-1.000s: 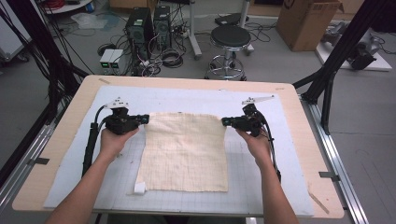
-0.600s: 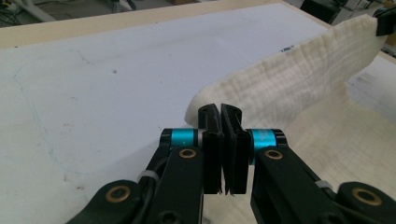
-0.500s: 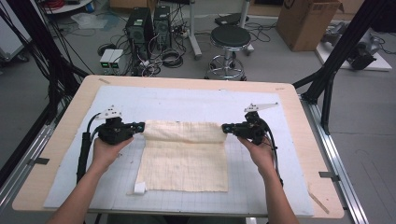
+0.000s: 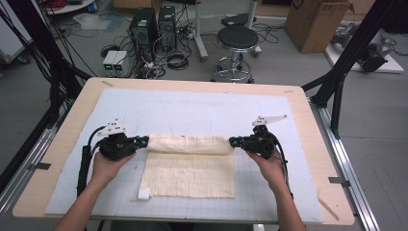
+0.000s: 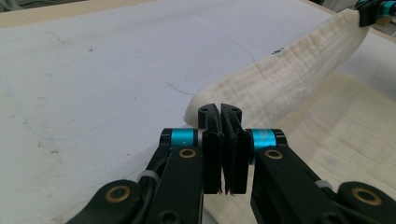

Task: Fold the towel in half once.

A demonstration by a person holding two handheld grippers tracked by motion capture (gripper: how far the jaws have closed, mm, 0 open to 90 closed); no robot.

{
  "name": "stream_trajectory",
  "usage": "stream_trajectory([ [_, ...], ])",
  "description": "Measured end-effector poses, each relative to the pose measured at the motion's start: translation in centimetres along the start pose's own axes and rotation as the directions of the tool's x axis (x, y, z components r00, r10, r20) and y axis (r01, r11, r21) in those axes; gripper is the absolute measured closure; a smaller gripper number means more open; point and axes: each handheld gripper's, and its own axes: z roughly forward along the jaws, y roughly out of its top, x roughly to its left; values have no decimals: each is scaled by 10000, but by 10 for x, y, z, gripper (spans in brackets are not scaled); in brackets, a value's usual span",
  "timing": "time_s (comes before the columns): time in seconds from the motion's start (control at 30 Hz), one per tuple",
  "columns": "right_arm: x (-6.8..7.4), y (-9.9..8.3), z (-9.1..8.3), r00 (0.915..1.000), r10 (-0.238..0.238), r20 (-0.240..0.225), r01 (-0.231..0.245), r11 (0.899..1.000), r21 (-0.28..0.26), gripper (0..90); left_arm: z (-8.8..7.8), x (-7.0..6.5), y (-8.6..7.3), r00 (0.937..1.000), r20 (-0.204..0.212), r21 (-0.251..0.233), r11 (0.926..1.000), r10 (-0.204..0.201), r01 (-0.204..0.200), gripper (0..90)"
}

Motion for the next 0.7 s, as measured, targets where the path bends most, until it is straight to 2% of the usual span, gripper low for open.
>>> stream_trajectory([
  [0.13, 4, -6, -4, 9999, 35, -121, -36, 10000, -79, 860, -4, -6, -3, 9998, 83, -45, 9998, 205, -205, 869],
  [0.33, 13, -14, -6, 9993, -182, -314, 182, 9998, -13, 860, -10, -11, -17, 9996, 109, 49, 9996, 275, -276, 868],
  [0.53, 20, -29, -6, 9988, -320, -383, 322, 9995, 28, 860, -16, -18, -31, 9986, 416, 16, 9994, 338, -339, 868],
  [0.6, 21, -34, -4, 9992, -210, -344, 217, 9995, 219, 860, -18, -20, -35, 9982, 485, 9, 9994, 341, -342, 868],
  [0.7, 24, -39, -3, 9989, -248, -402, 253, 9996, 126, 860, -20, -22, -41, 9975, 575, 138, 9991, 404, -412, 867],
])
